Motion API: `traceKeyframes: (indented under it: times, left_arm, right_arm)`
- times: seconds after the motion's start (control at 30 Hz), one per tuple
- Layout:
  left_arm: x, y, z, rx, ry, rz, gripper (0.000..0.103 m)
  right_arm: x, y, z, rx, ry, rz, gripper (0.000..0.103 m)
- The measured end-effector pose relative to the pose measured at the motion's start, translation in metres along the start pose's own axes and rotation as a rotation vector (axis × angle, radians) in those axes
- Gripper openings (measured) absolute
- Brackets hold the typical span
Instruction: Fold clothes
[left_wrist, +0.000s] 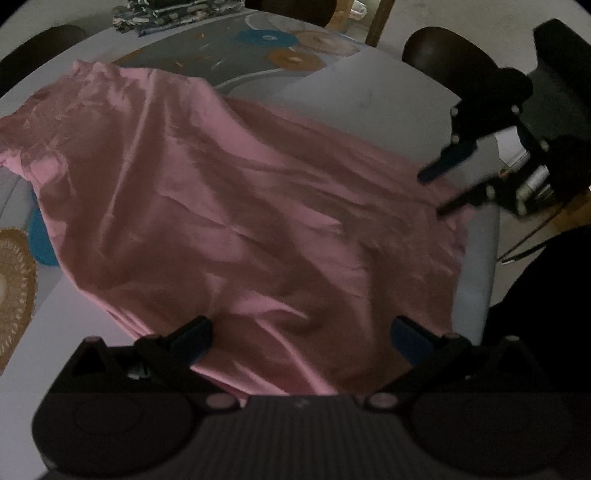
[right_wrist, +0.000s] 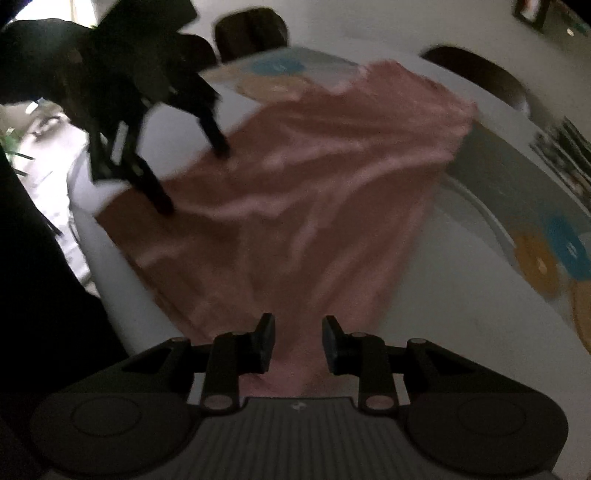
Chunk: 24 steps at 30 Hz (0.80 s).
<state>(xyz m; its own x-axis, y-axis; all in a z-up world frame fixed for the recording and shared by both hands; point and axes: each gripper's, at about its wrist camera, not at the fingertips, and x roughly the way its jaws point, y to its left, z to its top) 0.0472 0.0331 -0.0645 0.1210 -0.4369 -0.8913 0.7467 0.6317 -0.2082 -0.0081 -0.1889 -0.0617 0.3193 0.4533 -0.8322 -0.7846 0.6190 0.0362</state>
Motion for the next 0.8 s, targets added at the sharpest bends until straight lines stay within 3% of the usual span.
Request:
traceKeyframes:
  times: [0.2, 0.43, 0.6, 0.8]
  left_arm:
    - [-0.016, -0.012, 0.0, 0.036, -0.007, 0.034, 0.103]
    - [-0.011, -0.046, -0.014, 0.158, 0.042, -0.029, 0.103]
    - [0.003, -0.033, -0.019, 0.081, 0.057, -0.084, 0.103]
    - [0.0, -0.026, -0.026, 0.058, 0.038, -0.114, 0.103]
  right_arm:
    - [0.024, 0.032, 0.023, -0.093, -0.02, 0.057, 0.027]
    - [0.039, 0.037, 0.031, -0.097, -0.03, 0.055, 0.027]
    - [0.045, 0.038, 0.03, -0.119, -0.009, 0.052, 0.027]
    - [0.034, 0.03, 0.014, -0.136, 0.022, 0.067, 0.028]
